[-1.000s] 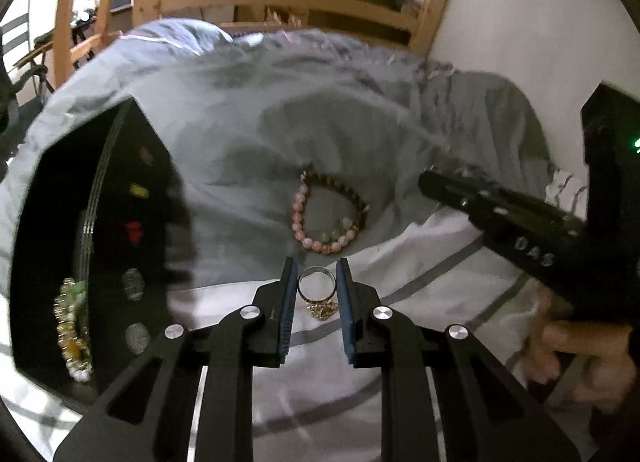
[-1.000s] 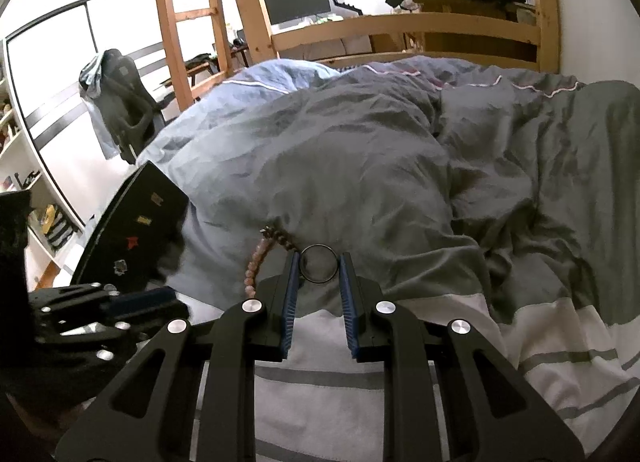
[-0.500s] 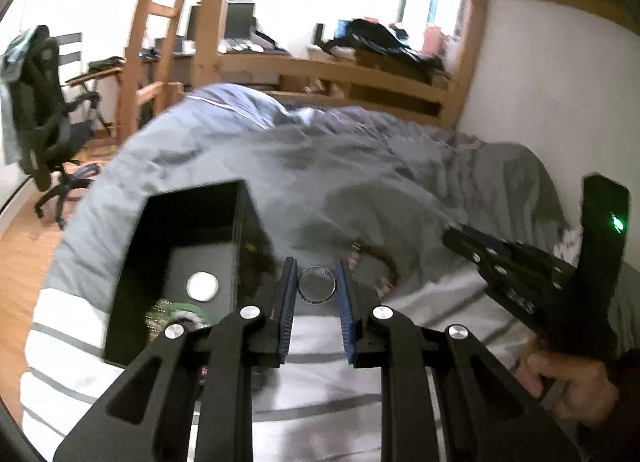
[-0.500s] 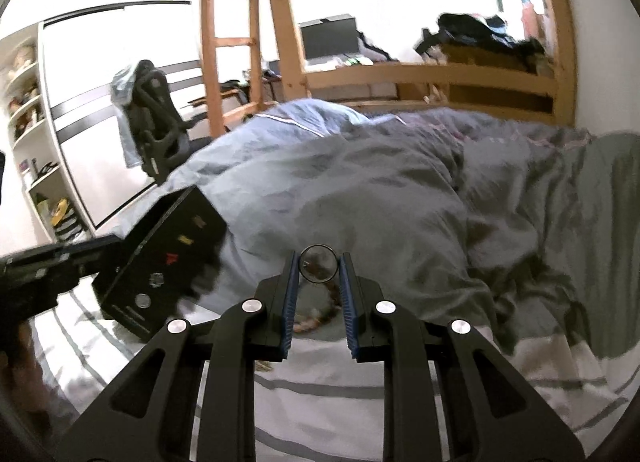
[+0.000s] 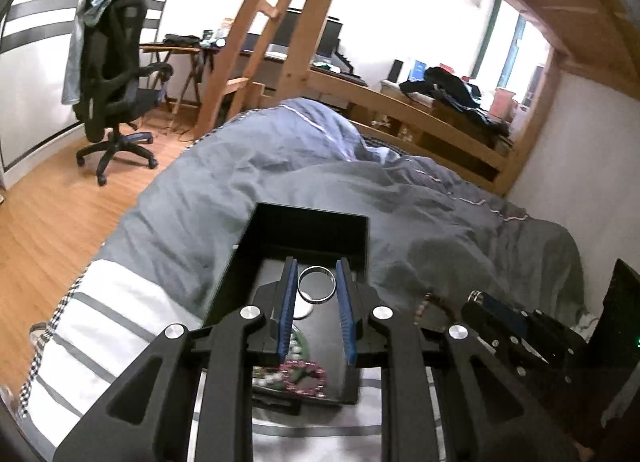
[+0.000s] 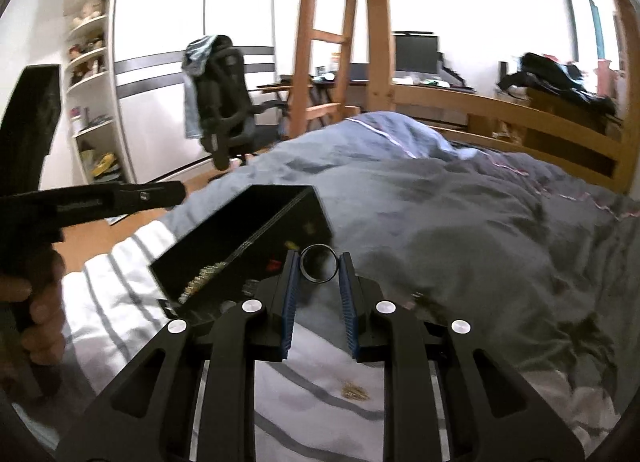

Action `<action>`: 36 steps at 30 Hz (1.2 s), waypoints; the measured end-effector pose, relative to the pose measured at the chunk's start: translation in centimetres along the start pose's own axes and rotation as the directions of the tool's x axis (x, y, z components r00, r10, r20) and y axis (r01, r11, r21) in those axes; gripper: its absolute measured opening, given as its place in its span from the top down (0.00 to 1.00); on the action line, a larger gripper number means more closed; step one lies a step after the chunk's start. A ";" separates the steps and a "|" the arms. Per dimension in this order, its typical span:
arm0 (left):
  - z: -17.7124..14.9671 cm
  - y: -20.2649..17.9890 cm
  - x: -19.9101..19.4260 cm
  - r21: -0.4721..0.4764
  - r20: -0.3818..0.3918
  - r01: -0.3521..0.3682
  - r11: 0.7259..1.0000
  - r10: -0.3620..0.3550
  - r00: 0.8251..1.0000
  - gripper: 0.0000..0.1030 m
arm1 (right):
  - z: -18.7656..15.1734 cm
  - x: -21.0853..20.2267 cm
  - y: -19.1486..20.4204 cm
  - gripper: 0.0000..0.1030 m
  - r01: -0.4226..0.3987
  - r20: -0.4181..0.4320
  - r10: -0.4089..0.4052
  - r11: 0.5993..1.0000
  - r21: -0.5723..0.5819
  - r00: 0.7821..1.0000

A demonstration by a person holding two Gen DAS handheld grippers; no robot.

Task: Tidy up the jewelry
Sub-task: 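Carry the silver ring over the black box and open the right tool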

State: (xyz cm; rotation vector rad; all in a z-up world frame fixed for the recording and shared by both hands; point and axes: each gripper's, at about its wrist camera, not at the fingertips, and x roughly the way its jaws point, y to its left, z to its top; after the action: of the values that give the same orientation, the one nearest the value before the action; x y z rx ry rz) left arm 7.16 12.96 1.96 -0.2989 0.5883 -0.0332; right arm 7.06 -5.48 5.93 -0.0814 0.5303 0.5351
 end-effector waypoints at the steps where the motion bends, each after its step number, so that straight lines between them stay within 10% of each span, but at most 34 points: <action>1: 0.0 0.3 -0.1 -0.005 0.000 -0.005 1.000 0.005 1.000 0.81 | 0.2 0.3 0.5 0.80 -0.017 -0.001 0.017 1.000 -0.009 1.000; 25: -0.5 3.9 0.9 -0.124 -0.062 -0.019 0.992 0.011 0.998 0.81 | 0.1 5.8 8.9 0.79 -0.203 -0.136 0.177 0.956 -0.213 0.975; 26: -0.6 3.9 1.0 -0.123 -0.065 -0.029 0.992 0.021 0.998 0.79 | 0.1 5.8 8.8 0.77 -0.206 -0.141 0.180 0.956 -0.206 0.974; 29: -0.7 3.9 1.1 -0.131 -0.068 -0.061 0.989 0.052 0.996 0.33 | 0.2 5.3 7.9 0.46 -0.195 -0.116 0.176 0.965 -0.177 0.977; 32: -0.6 3.7 0.7 -0.121 -0.043 -0.079 0.990 0.074 0.996 0.25 | 0.3 3.7 6.2 0.13 -0.122 -0.038 0.118 0.984 -0.128 0.992; 36: -0.7 3.3 0.3 -0.109 -0.023 -0.083 0.991 0.081 0.996 0.11 | 0.9 1.6 3.0 0.07 -0.036 0.013 0.037 0.998 -0.060 0.999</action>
State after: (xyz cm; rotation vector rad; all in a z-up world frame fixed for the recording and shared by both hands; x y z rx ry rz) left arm 6.89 15.90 0.27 -0.3809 0.6220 0.0762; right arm 7.09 -1.99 6.06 -0.1252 0.5031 0.5873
